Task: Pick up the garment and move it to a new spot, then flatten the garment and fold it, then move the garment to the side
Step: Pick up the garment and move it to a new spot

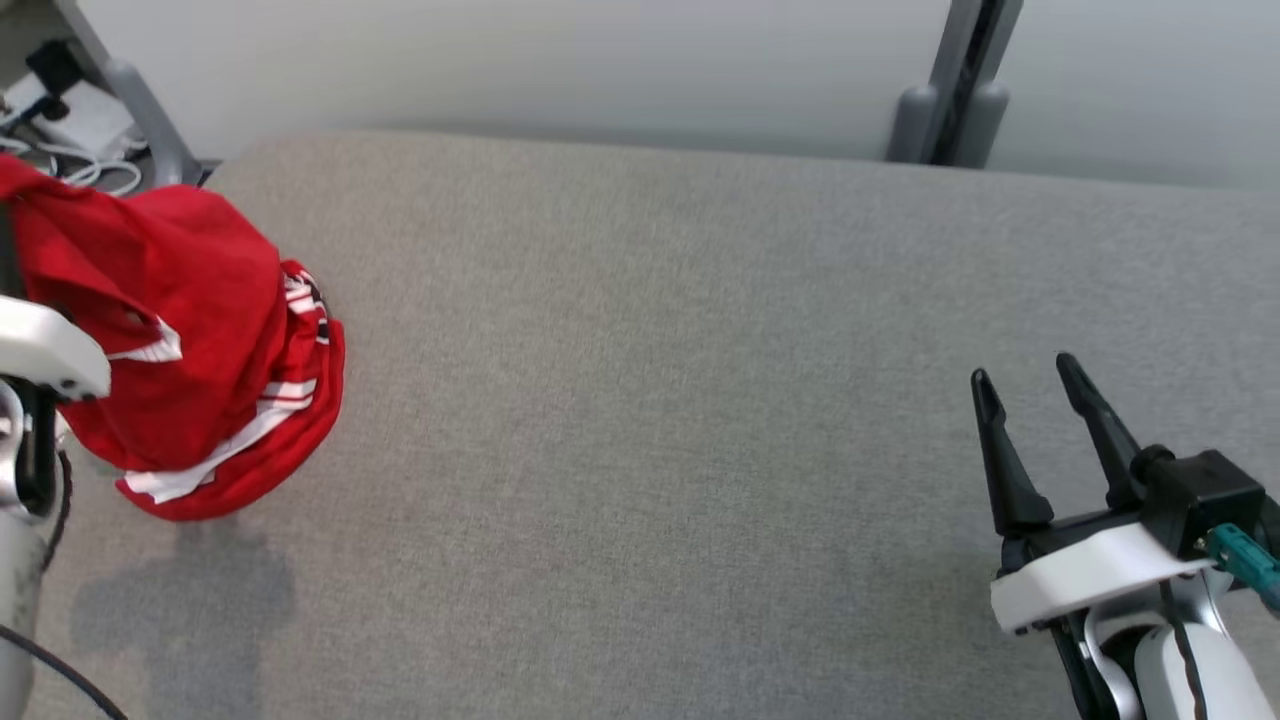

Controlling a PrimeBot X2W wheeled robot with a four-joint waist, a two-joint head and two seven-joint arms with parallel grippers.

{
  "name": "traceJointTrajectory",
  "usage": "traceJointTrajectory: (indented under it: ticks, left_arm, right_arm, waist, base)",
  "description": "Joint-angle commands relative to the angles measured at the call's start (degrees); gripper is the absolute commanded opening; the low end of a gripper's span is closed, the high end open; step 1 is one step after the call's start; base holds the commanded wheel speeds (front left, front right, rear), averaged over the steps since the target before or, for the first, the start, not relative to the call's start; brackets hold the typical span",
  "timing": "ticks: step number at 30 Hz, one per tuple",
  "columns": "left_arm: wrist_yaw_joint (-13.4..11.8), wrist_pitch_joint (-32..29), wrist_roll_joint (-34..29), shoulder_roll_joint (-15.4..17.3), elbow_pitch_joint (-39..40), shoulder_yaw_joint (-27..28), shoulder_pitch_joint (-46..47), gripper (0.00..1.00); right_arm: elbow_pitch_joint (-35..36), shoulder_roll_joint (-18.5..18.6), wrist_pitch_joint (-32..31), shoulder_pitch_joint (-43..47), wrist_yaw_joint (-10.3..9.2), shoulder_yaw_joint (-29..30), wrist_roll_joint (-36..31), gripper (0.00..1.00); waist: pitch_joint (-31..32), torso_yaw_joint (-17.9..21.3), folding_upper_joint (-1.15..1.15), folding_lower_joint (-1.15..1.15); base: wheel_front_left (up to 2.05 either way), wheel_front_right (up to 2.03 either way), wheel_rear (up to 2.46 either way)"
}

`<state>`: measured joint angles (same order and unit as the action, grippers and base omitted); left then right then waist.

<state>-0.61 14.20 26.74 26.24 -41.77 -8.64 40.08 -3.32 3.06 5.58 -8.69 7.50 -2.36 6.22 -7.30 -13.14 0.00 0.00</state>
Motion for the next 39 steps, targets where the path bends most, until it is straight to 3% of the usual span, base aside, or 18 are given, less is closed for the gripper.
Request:
traceJointTrajectory:
  ticks: [1, 13, 18, 22, 30, 39]
  left_arm:
    - [-0.8, -0.4, -0.3, 0.3, 1.9, -0.1, -1.7, 0.00]
    - [-10.3, -11.2, -0.9, 0.4, 35.1, -1.4, -22.8, 0.00]
    - [-11.8, -14.7, -1.8, 0.0, 45.4, -3.6, -25.7, 0.00]
    - [-10.6, -16.6, -2.0, -2.2, 48.2, -7.6, -23.2, 0.00]
    - [-7.2, -16.9, -1.8, -8.2, 44.1, -13.9, -15.9, 0.00]
    - [-1.9, -18.0, -2.3, -14.8, 30.1, -22.7, -9.9, 0.00]
  right_arm:
    - [0.0, 0.1, 0.3, 0.9, -0.02, 0.2, 0.5, 1.00]
    - [2.5, 0.0, -0.9, 5.6, -0.02, -0.1, 2.7, 1.00]
    - [3.6, 0.0, -1.4, 5.6, -0.02, -0.6, 3.7, 1.00]
    - [4.1, 0.0, -1.0, 4.6, -0.02, -0.4, 4.5, 1.00]
    - [4.1, 0.0, -0.2, 2.9, -0.02, -2.0, 5.7, 1.00]
    - [2.9, -0.1, 1.9, 2.0, -0.02, -2.7, 8.2, 1.00]
  waist:
    - [2.9, 1.7, 0.00, 0.00]
    - [8.0, 8.6, 0.00, 0.00]
    - [7.0, 13.6, 0.00, 0.00]
    - [4.8, 18.0, 0.00, 0.00]
    - [0.2, 26.9, 0.00, 0.00]
    - [-5.7, 35.7, 0.00, 0.00]
  base:
    - [0.00, 0.00, 0.00]
    - [0.00, 0.00, 0.00]
    - [0.00, 0.00, 0.00]
    - [0.00, 0.00, 0.00]
    - [0.00, 0.00, 0.00]
    - [0.00, 0.00, 0.00]
